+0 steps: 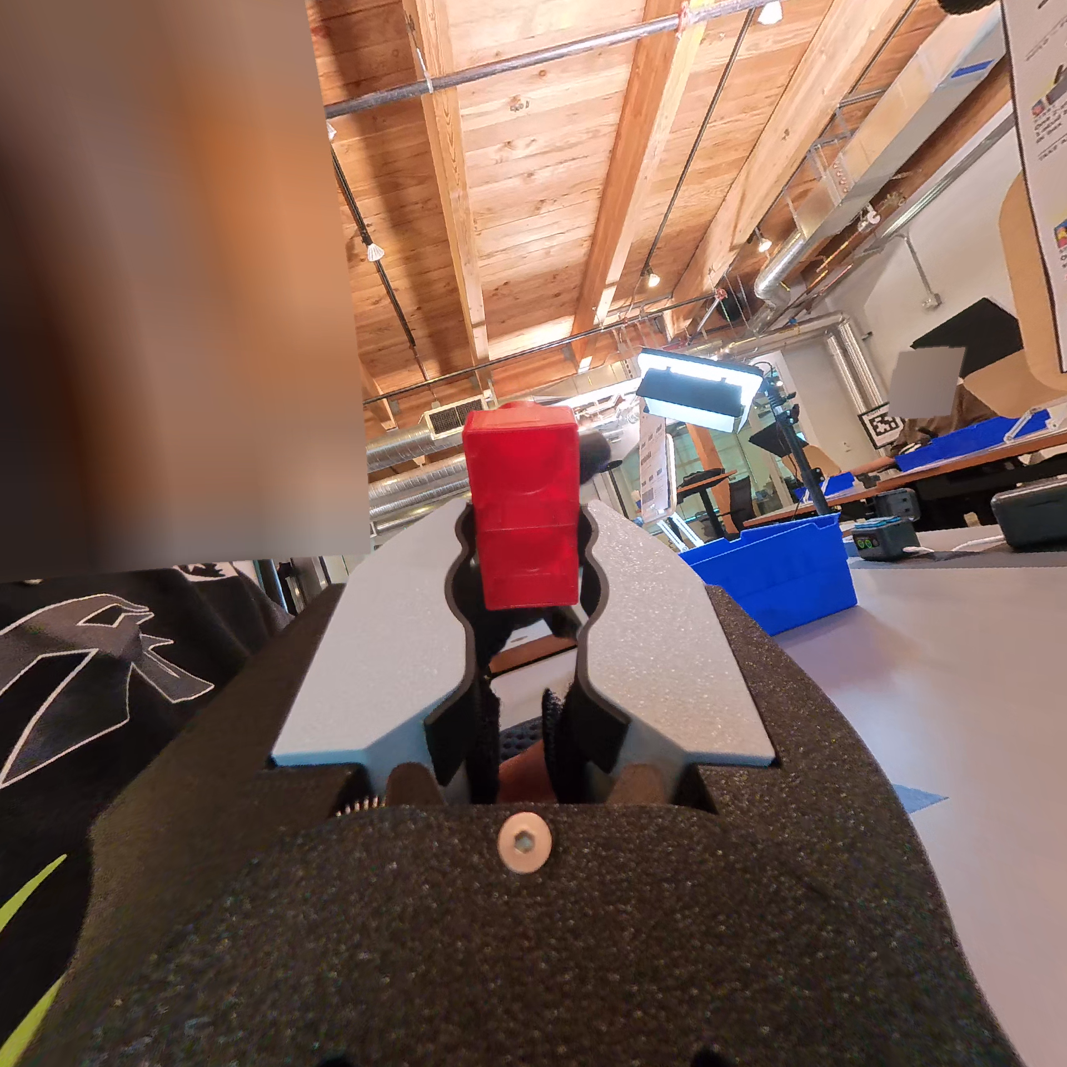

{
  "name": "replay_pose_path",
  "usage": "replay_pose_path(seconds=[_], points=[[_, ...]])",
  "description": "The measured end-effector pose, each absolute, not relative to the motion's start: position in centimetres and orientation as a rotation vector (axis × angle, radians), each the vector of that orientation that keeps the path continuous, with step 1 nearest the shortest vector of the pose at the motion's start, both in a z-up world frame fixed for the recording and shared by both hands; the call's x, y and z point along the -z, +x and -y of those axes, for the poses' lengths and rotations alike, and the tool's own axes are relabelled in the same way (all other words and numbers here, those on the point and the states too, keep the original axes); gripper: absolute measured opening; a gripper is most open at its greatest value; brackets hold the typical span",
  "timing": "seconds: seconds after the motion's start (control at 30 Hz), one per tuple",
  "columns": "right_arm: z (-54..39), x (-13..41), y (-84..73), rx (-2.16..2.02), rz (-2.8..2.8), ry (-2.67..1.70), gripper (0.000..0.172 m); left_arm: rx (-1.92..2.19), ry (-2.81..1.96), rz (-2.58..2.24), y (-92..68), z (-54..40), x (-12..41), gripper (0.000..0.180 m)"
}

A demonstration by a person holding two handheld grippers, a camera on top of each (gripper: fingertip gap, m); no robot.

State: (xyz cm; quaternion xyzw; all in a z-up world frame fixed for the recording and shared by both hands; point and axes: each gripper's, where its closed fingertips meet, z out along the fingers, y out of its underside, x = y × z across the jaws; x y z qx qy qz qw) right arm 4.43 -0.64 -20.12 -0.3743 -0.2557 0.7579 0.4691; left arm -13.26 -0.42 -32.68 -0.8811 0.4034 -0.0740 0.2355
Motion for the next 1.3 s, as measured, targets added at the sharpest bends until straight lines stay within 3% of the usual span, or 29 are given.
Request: replay_pose_path(seconds=[0.2, 0.57, 0.93, 1.3], points=[[0.7, 20.2, 4.4, -1.852, 0.632, -0.921, 0.034, 0.187, -2.498, -1.180, -12.8, 0.2, 37.1, 0.037], [0.6, 20.3, 4.3, -1.863, 0.628, -0.927, 0.034, 0.231, -2.284, -1.088, -14.0, 0.9, 37.5, 0.049], [0.5, 20.4, 4.0, -1.851, 0.634, -0.942, 0.034, 0.329, -2.132, -1.064, -13.4, 0.7, 37.2, 0.030], [0.6, 20.5, 3.9, -1.843, 0.642, -0.940, 0.034, 0.119, -2.436, -1.442, -15.8, 1.9, 31.0, 0.030]])
